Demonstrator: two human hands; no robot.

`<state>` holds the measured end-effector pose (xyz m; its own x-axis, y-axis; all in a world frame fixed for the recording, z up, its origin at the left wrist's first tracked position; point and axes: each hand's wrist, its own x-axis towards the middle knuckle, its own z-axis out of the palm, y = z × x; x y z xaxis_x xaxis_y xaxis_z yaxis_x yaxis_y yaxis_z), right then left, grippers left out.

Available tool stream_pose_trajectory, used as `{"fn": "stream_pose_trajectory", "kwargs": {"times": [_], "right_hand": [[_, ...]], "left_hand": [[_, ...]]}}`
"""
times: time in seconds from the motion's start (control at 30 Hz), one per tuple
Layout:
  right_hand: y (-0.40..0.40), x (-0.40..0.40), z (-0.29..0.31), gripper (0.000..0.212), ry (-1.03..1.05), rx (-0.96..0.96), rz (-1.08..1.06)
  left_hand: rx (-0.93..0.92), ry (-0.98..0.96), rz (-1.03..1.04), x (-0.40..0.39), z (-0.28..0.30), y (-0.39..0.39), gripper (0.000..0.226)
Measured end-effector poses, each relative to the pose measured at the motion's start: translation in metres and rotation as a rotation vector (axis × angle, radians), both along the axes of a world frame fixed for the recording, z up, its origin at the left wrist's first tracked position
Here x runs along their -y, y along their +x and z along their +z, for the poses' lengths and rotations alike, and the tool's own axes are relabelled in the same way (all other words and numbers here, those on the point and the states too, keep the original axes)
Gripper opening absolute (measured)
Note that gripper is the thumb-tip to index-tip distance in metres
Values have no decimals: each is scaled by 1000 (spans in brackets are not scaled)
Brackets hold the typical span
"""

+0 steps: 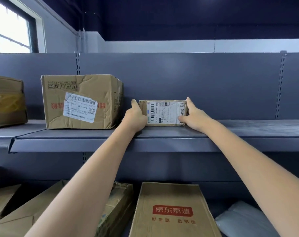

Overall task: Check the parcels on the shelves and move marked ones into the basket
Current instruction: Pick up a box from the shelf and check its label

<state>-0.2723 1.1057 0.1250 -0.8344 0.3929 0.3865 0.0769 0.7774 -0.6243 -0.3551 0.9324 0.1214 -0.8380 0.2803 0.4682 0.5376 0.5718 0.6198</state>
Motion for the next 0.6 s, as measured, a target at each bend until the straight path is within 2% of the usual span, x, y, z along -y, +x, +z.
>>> {"fn": "stream_pose_trajectory", "kwargs": {"times": [0.17,0.23,0.37,0.6], "right_hand": [[23,12,1,36,188,-279,-119],[36,16,-1,28,231,-348,-131],[55,41,-8,30,301,-349,-49],[79,111,-23,36,411,-310,208]], "left_hand": [[-202,80,-27,15,2,26,60],[-275,56,-39,23,0,39,53],[-407,-61,-8,48,-9,65,43],[-466,-111,-7,113,-16,102,43]]}}
